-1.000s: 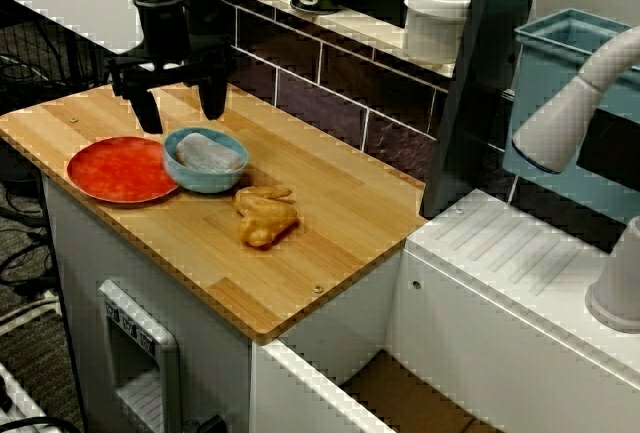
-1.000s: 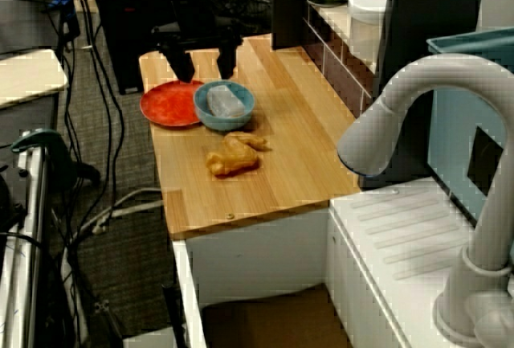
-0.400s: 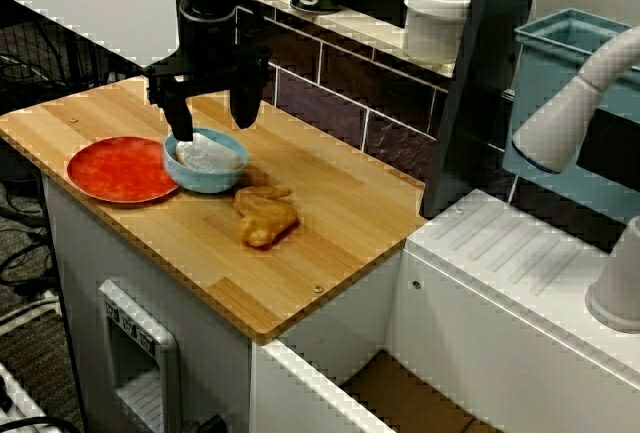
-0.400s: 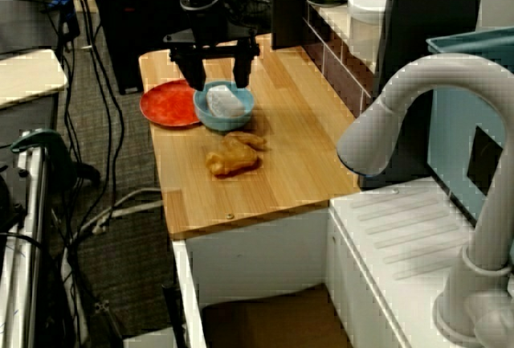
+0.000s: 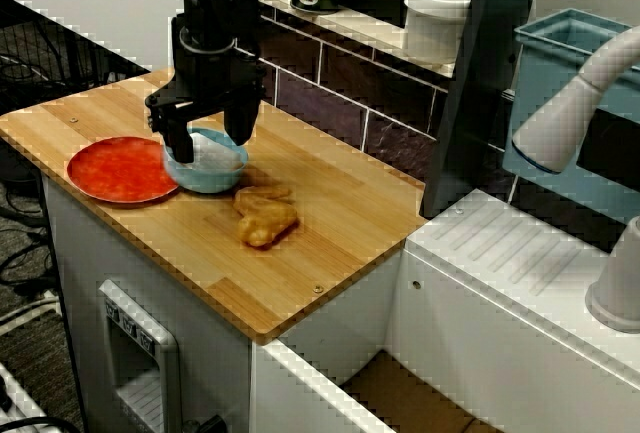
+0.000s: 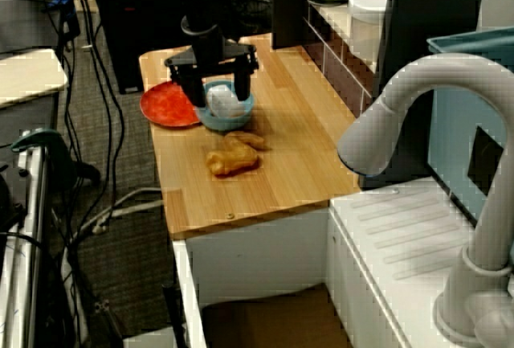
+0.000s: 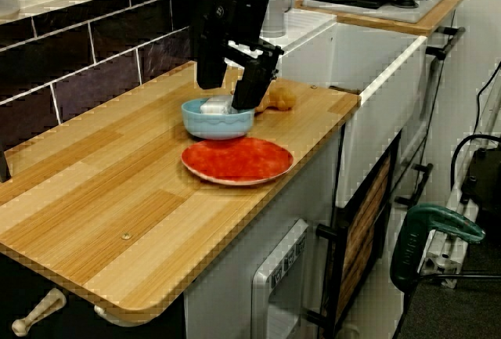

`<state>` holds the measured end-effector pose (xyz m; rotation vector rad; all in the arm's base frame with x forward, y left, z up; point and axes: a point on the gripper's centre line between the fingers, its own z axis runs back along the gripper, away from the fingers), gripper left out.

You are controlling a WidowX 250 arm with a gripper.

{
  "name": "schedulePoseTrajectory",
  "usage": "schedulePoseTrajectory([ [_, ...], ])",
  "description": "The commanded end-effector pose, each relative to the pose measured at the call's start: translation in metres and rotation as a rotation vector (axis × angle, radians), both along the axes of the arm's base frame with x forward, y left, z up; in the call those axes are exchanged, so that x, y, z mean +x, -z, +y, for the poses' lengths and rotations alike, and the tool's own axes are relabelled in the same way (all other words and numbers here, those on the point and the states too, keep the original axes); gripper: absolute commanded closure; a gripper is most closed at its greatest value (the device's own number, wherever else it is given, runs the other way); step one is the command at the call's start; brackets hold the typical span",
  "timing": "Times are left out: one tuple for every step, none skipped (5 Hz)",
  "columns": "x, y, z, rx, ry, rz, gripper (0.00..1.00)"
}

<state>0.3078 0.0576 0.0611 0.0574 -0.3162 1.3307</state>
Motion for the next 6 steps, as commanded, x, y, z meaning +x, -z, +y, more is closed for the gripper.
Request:
schedulePoseTrajectory([
  [0.0075,-0.0066,0.0114,-0.036,-0.069,-0.043,0.0],
  [0.0092,-0.0024,0.0127,-0.045,-0.068,-0.027,0.0],
  [0.0101,-0.0015,0.0144,-0.06,-0.074,-0.021,0.0],
  [0.0096,-0.0021,0.0162,-0.071,-0.075,-0.023,0.0],
  [0.0096,0.0001,0.0169,-0.077,-0.075,-0.019,1.0],
  [0.0086,0.0003,0.0173,-0.07,-0.068,-0.023,1.0],
])
